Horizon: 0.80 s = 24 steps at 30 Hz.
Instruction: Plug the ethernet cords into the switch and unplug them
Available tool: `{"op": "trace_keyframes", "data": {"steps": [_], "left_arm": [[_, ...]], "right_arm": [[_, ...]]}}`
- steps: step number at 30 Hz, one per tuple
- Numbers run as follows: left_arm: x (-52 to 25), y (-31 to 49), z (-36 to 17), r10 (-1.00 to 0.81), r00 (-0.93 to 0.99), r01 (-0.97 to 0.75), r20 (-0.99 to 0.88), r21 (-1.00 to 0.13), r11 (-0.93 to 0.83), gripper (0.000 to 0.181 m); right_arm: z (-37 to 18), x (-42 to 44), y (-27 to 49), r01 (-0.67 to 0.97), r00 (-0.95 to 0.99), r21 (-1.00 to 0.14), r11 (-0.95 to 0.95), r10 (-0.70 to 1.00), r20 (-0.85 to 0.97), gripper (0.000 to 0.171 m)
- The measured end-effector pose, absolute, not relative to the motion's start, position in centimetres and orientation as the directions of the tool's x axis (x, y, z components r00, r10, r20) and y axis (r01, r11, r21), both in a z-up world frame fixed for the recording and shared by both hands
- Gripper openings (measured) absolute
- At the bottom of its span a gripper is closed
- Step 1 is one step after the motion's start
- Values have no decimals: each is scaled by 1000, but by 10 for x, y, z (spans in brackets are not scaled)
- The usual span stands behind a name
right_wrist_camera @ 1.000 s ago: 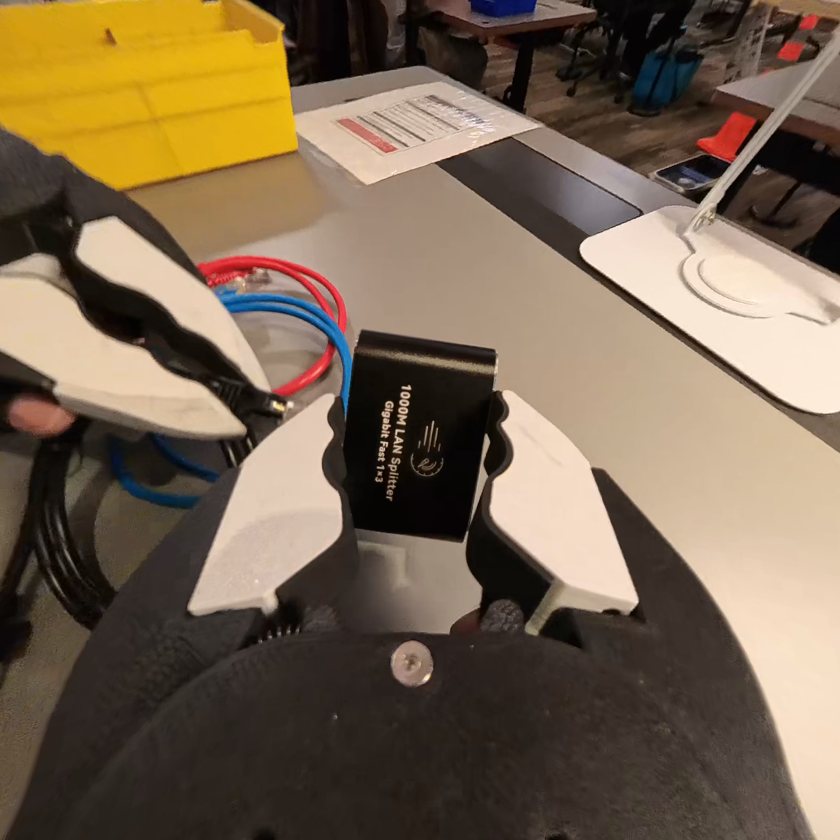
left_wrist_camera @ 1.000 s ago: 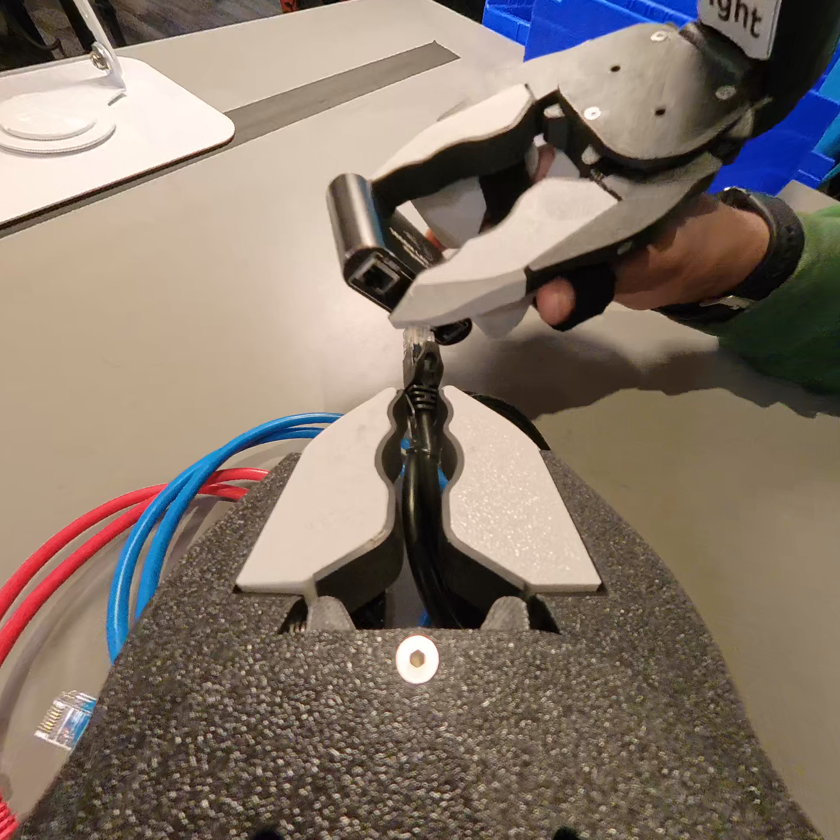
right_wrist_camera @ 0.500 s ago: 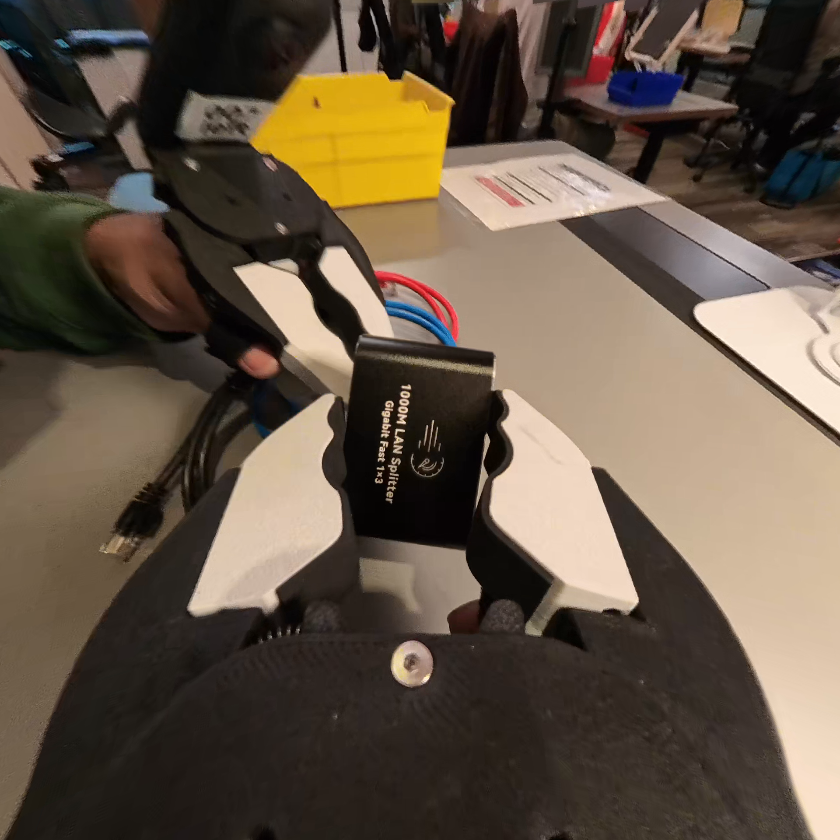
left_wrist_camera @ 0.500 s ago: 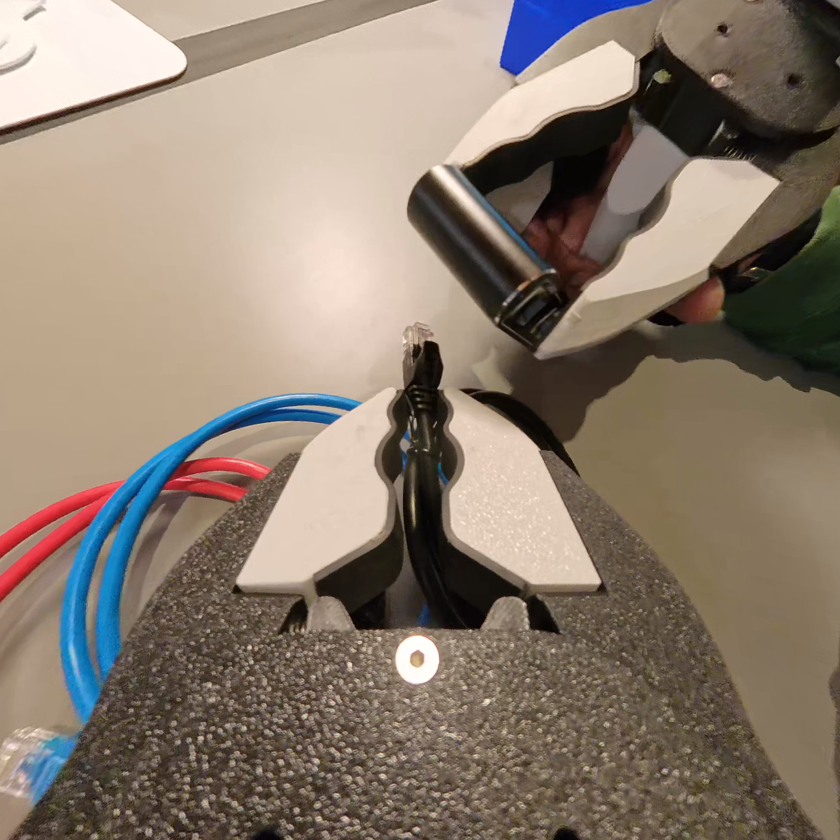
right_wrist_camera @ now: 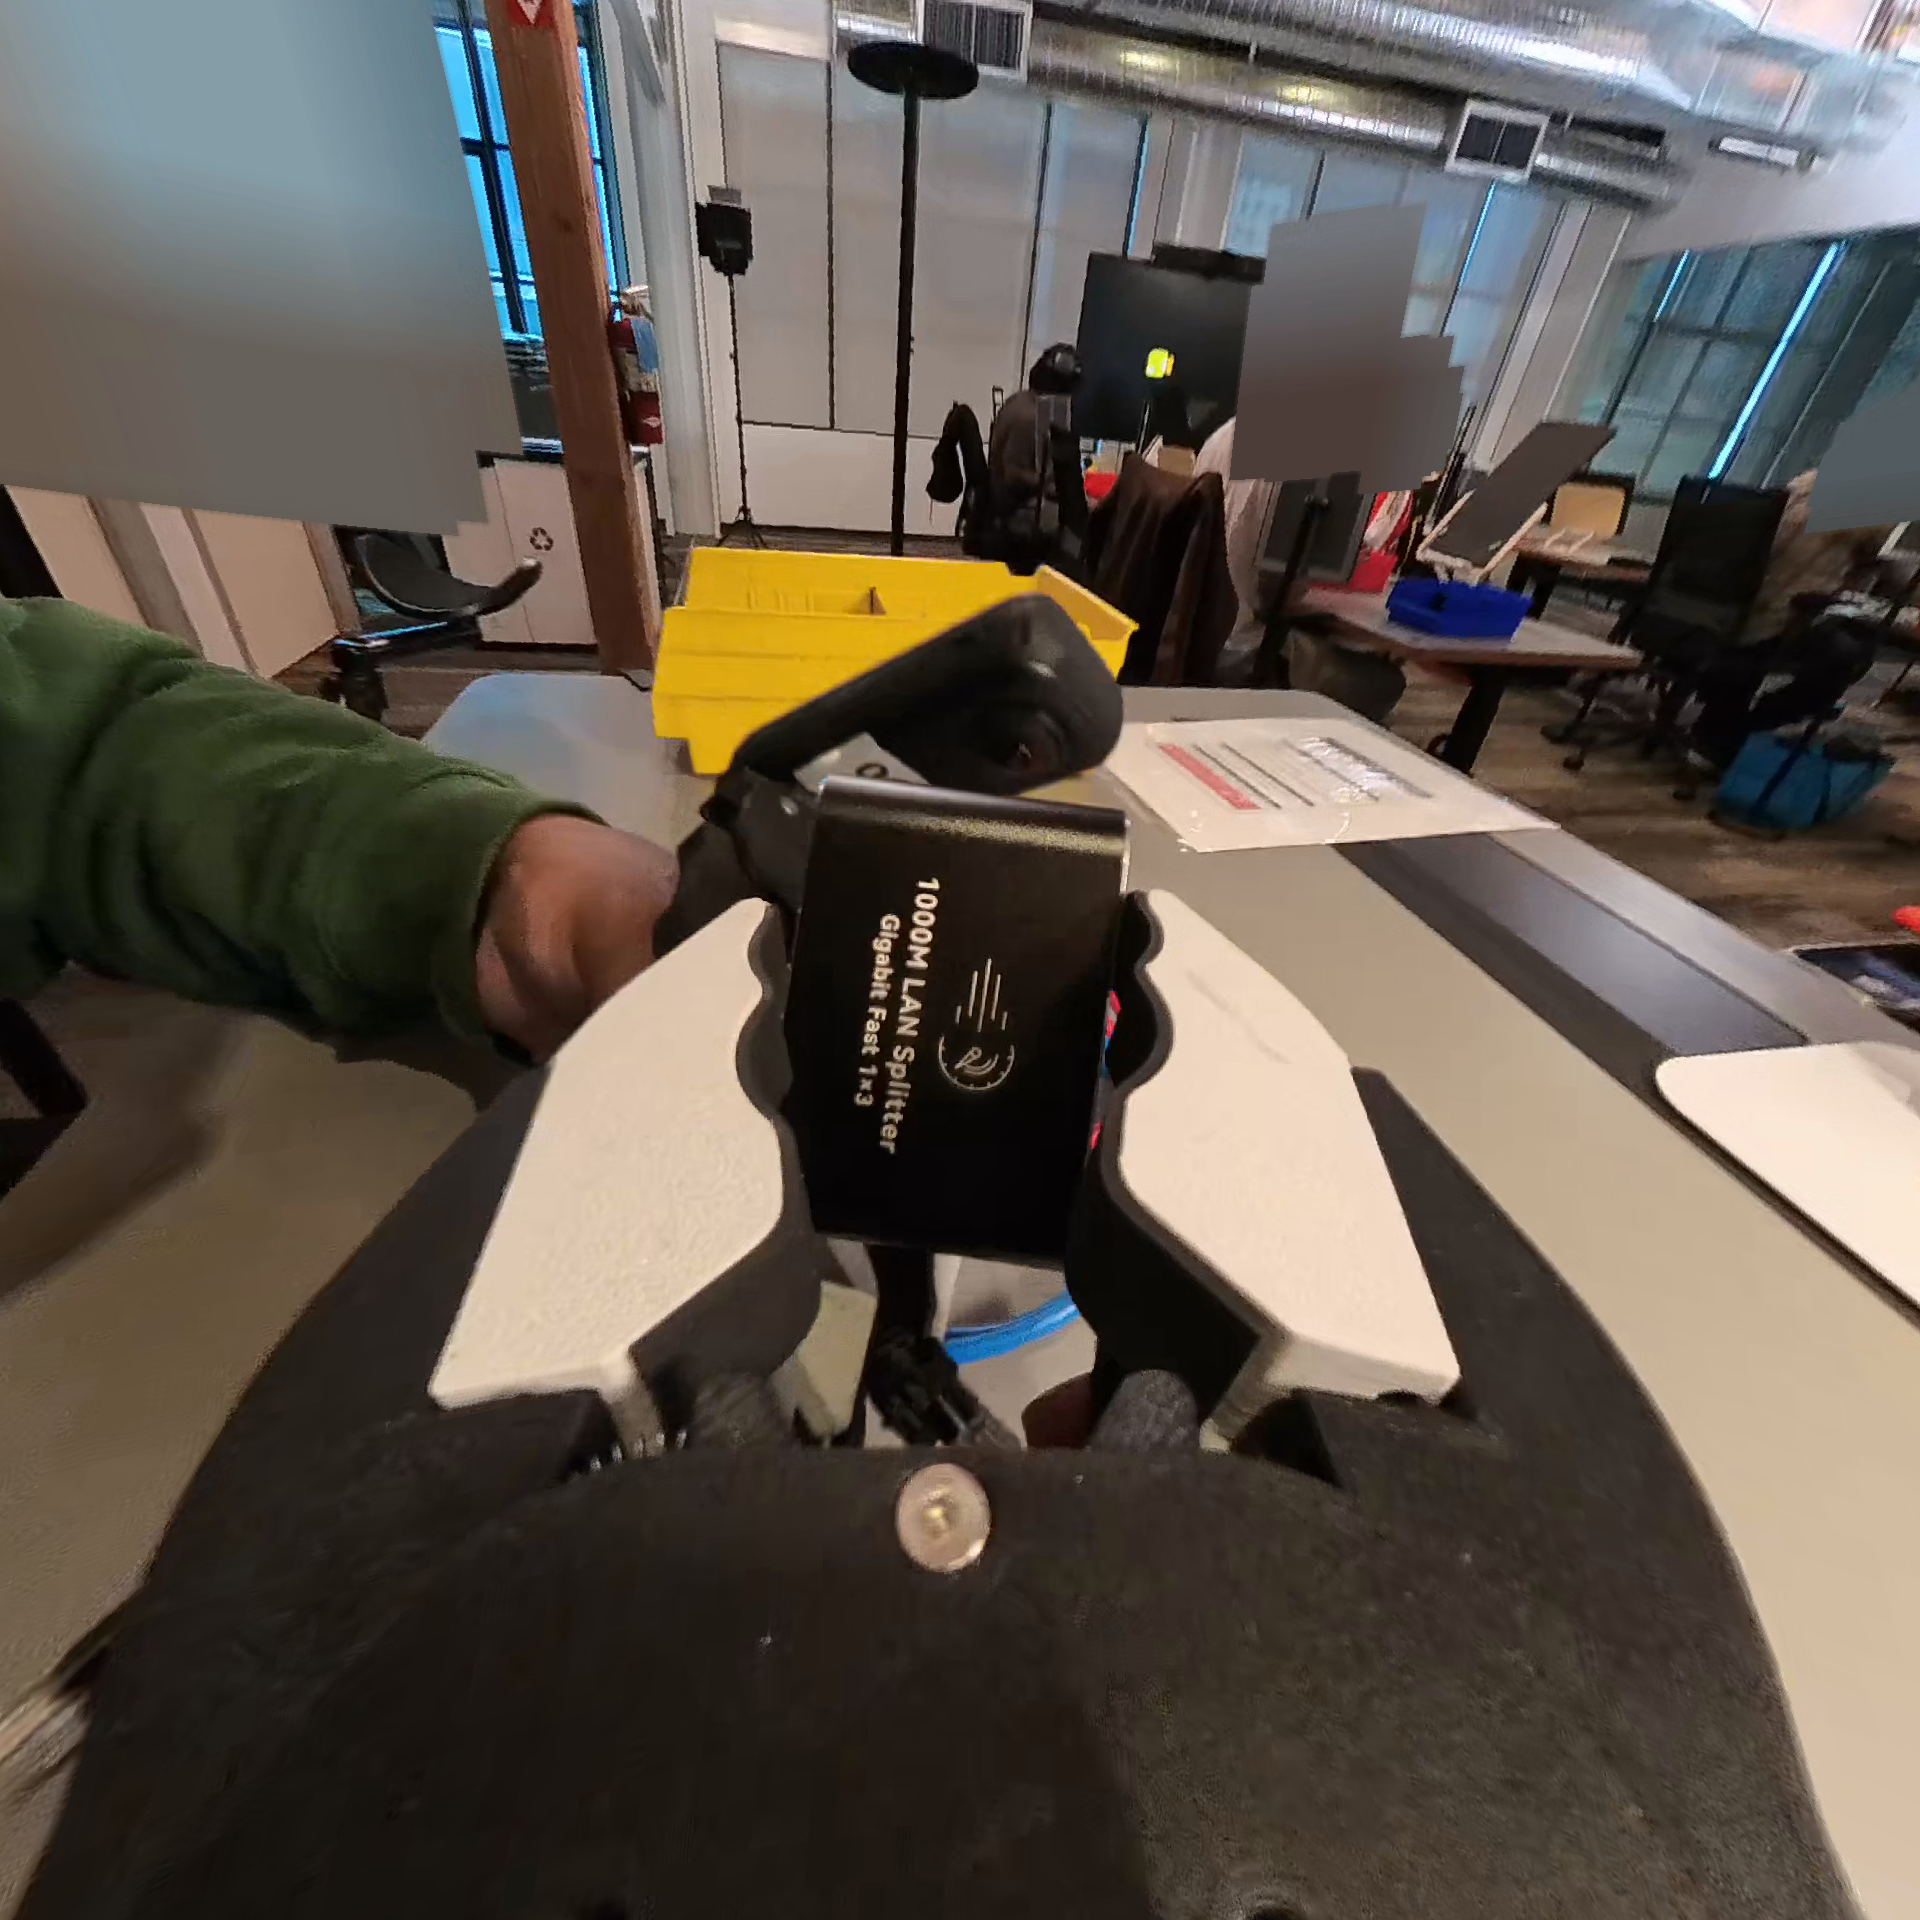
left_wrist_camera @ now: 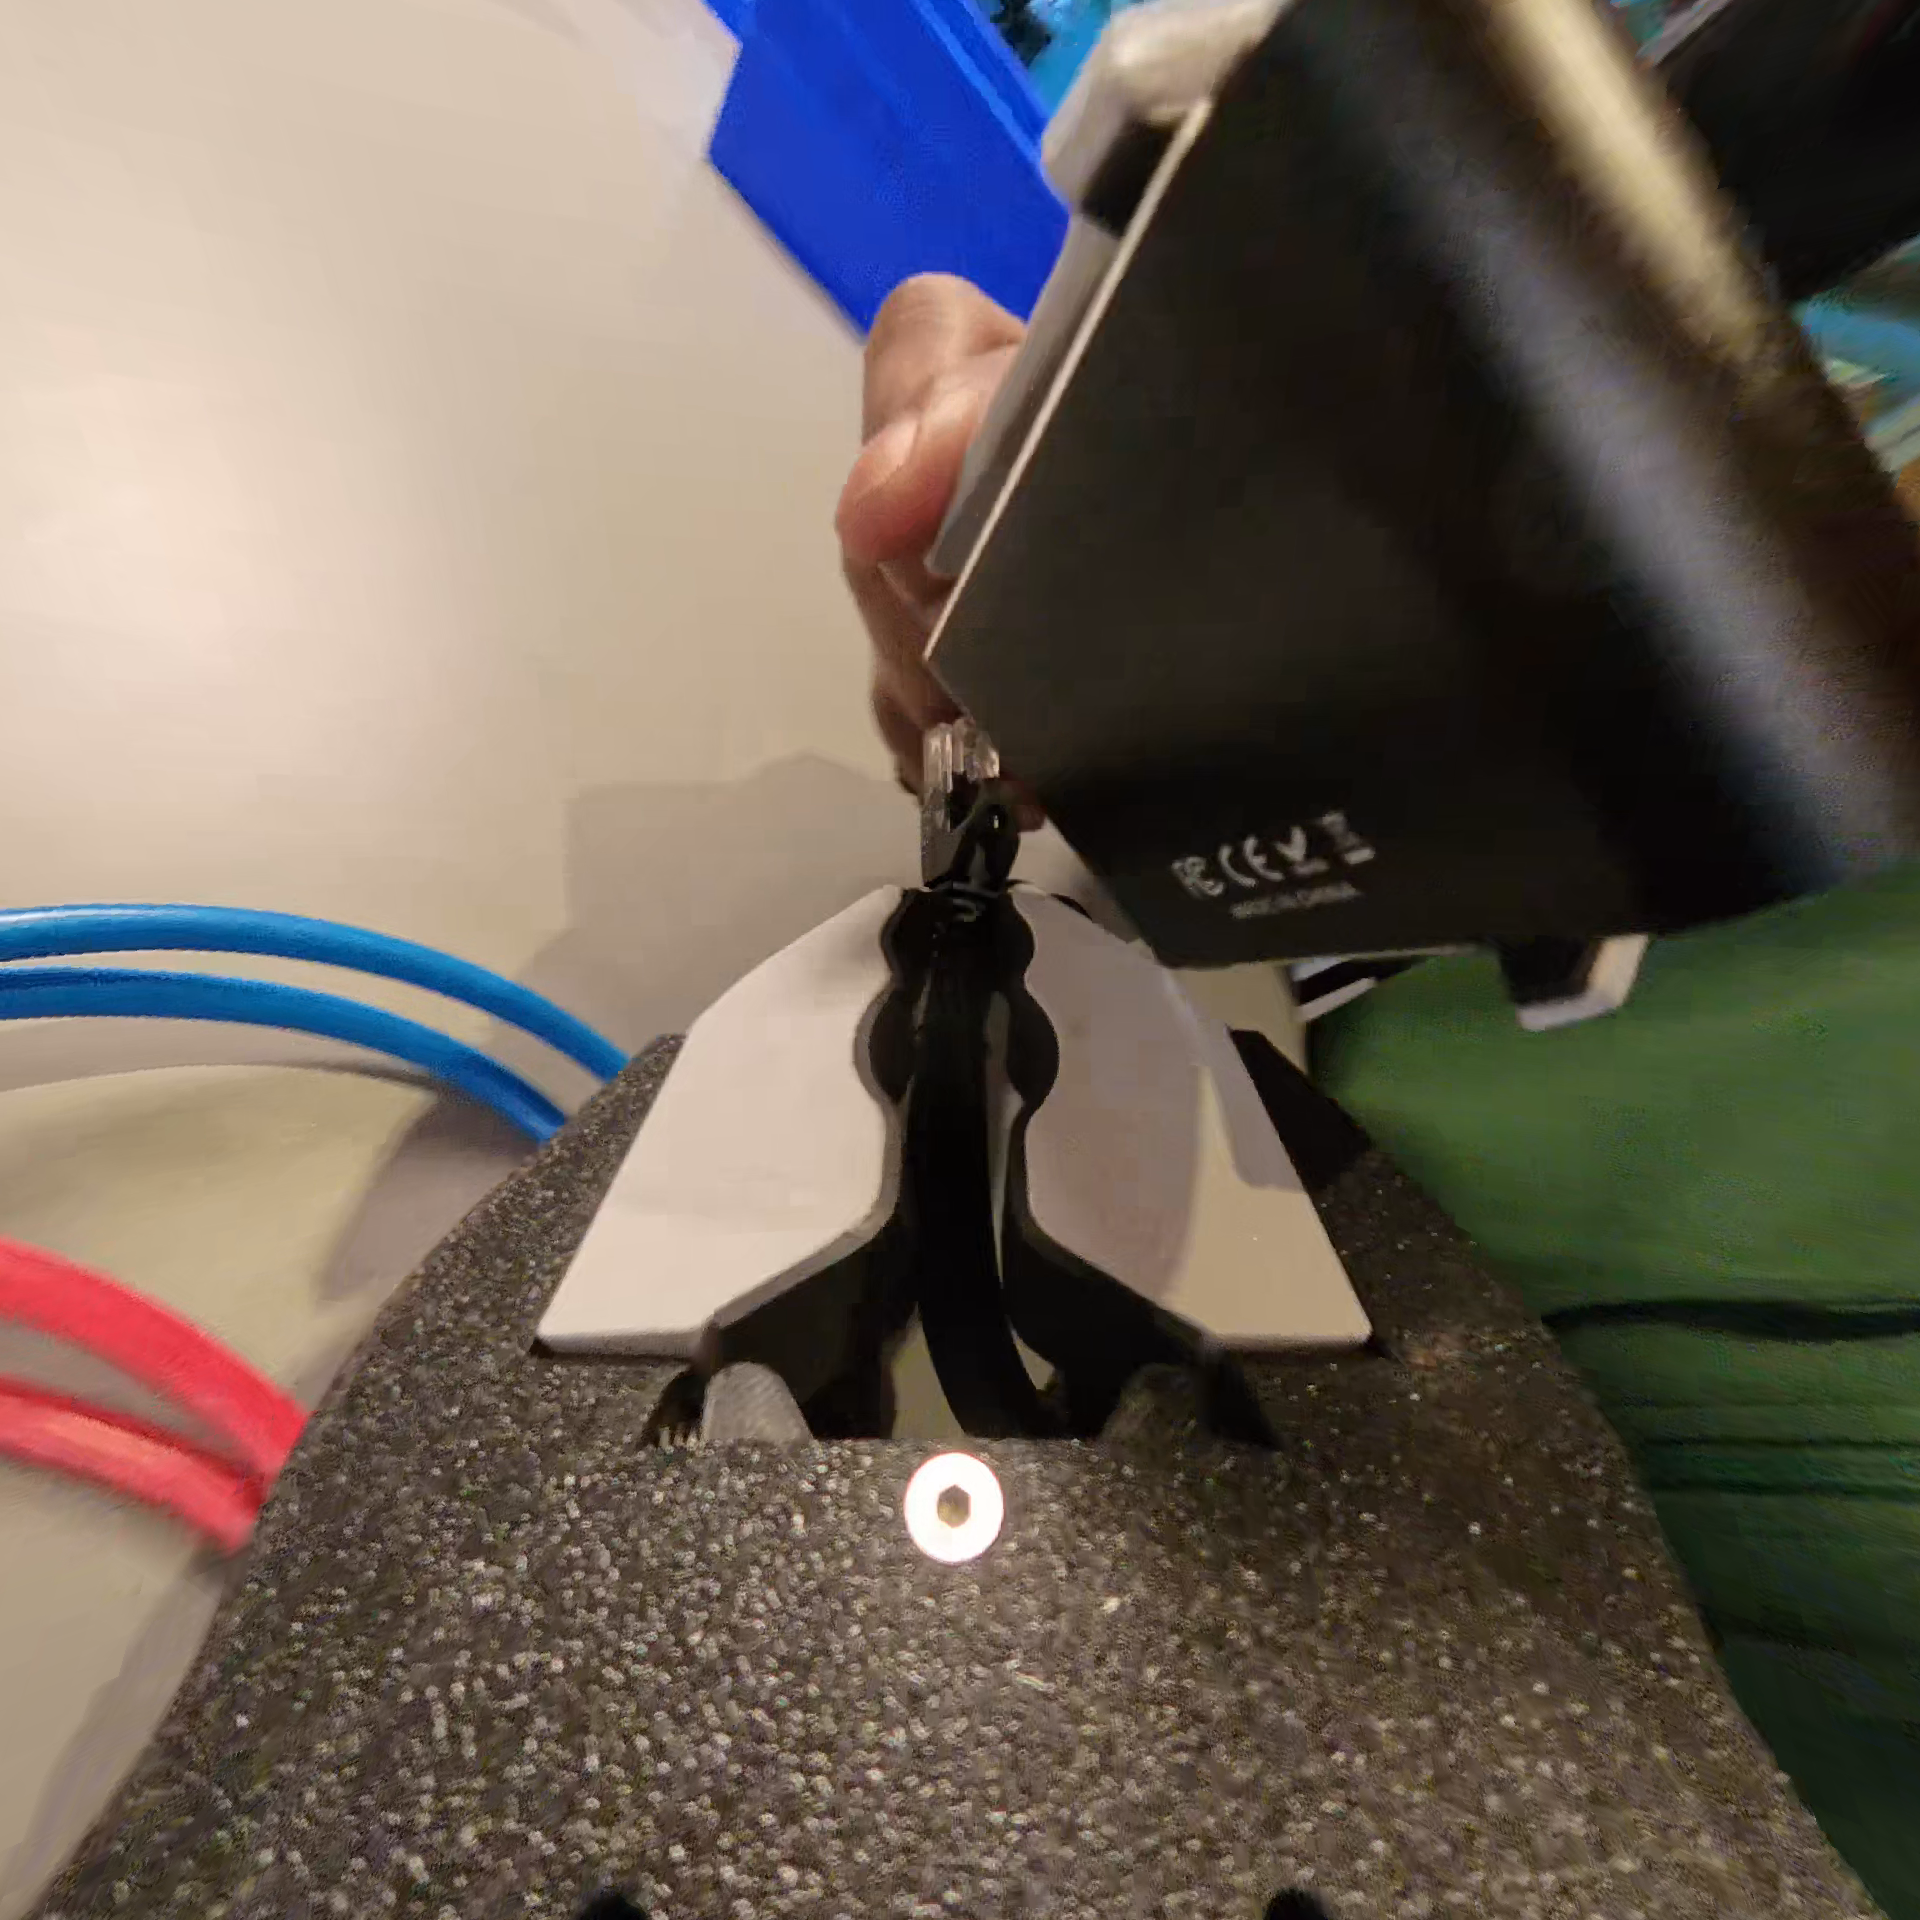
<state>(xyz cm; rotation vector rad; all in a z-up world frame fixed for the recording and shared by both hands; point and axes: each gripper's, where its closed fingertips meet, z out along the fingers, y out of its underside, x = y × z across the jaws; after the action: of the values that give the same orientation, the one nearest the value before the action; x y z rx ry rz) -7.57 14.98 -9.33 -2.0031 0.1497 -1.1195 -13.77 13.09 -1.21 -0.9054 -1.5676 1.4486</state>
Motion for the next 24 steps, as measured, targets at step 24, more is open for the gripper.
{"op": "trace_keyframes", "data": {"steps": [24], "left_arm": [[-133, 163, -74, -373, 755, 321, 539, -800, -506, 12]], "right_arm": [[-42, -118, 182, 59, -294, -954, 293, 919, 264, 60]]}}
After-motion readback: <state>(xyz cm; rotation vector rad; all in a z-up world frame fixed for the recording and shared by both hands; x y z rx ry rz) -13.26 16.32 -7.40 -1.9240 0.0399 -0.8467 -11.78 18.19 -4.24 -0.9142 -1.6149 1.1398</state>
